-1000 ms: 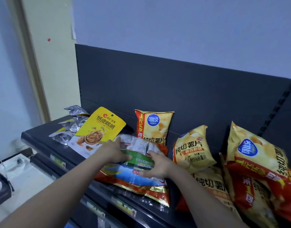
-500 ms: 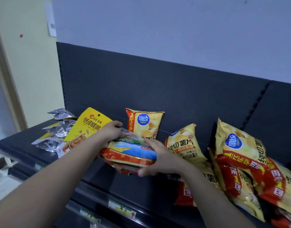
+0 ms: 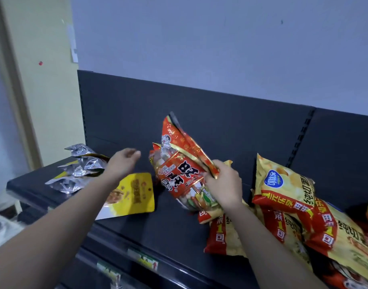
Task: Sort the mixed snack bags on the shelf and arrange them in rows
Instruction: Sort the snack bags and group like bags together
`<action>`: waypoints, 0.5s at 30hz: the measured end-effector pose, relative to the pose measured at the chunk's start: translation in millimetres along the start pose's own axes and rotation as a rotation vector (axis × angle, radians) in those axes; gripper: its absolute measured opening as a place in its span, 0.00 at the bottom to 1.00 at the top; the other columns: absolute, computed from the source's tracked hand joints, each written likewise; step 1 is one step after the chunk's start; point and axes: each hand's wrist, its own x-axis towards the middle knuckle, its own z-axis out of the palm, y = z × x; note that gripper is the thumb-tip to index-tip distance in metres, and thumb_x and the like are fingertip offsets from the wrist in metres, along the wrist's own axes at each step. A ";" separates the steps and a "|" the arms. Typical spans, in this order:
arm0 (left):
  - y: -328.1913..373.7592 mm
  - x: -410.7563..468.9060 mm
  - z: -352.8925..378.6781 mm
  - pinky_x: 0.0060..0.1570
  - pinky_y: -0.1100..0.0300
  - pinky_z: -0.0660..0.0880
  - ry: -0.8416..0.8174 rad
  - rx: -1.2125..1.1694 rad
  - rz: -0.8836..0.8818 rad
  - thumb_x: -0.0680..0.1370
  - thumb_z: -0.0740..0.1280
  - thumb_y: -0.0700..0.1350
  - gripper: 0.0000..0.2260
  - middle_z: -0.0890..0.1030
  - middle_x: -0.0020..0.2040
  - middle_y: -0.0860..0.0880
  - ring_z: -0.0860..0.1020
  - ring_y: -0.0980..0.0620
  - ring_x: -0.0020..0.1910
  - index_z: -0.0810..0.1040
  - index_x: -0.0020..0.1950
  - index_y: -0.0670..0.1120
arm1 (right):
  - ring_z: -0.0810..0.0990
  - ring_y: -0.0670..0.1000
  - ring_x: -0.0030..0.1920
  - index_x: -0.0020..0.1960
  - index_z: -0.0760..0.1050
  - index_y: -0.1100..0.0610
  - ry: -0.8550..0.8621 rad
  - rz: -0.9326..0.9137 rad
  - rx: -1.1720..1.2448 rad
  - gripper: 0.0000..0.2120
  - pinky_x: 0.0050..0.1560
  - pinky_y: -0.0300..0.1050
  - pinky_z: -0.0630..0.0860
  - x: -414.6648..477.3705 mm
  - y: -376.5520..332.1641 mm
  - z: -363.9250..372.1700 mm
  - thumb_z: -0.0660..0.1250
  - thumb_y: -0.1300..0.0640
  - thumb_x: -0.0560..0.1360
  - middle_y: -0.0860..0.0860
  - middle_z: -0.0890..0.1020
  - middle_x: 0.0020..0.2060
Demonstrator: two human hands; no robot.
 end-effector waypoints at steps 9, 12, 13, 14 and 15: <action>-33.0 -65.0 24.7 0.63 0.58 0.65 -0.410 0.199 -0.125 0.78 0.64 0.58 0.32 0.64 0.76 0.48 0.65 0.48 0.73 0.59 0.78 0.48 | 0.84 0.51 0.43 0.42 0.80 0.48 0.076 0.244 0.473 0.06 0.47 0.55 0.82 -5.6 21.1 -13.7 0.68 0.56 0.76 0.46 0.85 0.40; 1.2 -73.0 34.9 0.62 0.56 0.65 -0.410 -0.129 -0.097 0.74 0.67 0.63 0.33 0.67 0.73 0.52 0.68 0.50 0.70 0.63 0.74 0.52 | 0.85 0.53 0.44 0.40 0.79 0.49 0.036 0.296 0.670 0.09 0.47 0.59 0.82 -13.3 20.0 -27.9 0.67 0.59 0.77 0.49 0.86 0.41; 12.3 -75.5 38.3 0.64 0.53 0.66 -0.435 -0.210 -0.091 0.70 0.69 0.66 0.35 0.71 0.70 0.54 0.70 0.50 0.68 0.66 0.72 0.53 | 0.85 0.53 0.45 0.42 0.79 0.50 0.029 0.302 0.724 0.09 0.48 0.60 0.82 -15.6 18.7 -33.6 0.67 0.60 0.78 0.50 0.86 0.42; 21.0 -77.7 41.6 0.65 0.50 0.67 -0.474 -0.286 -0.078 0.64 0.72 0.69 0.39 0.75 0.67 0.54 0.73 0.50 0.66 0.67 0.70 0.55 | 0.86 0.54 0.46 0.43 0.79 0.50 0.027 0.302 0.766 0.08 0.49 0.60 0.82 -17.9 17.0 -40.3 0.66 0.61 0.78 0.51 0.86 0.43; 25.9 -78.2 44.9 0.64 0.48 0.69 -0.517 -0.359 -0.071 0.58 0.74 0.70 0.44 0.79 0.63 0.54 0.75 0.51 0.64 0.67 0.70 0.55 | 0.86 0.54 0.46 0.44 0.79 0.51 0.031 0.306 0.798 0.08 0.49 0.59 0.82 -19.8 16.1 -47.3 0.66 0.61 0.79 0.52 0.86 0.43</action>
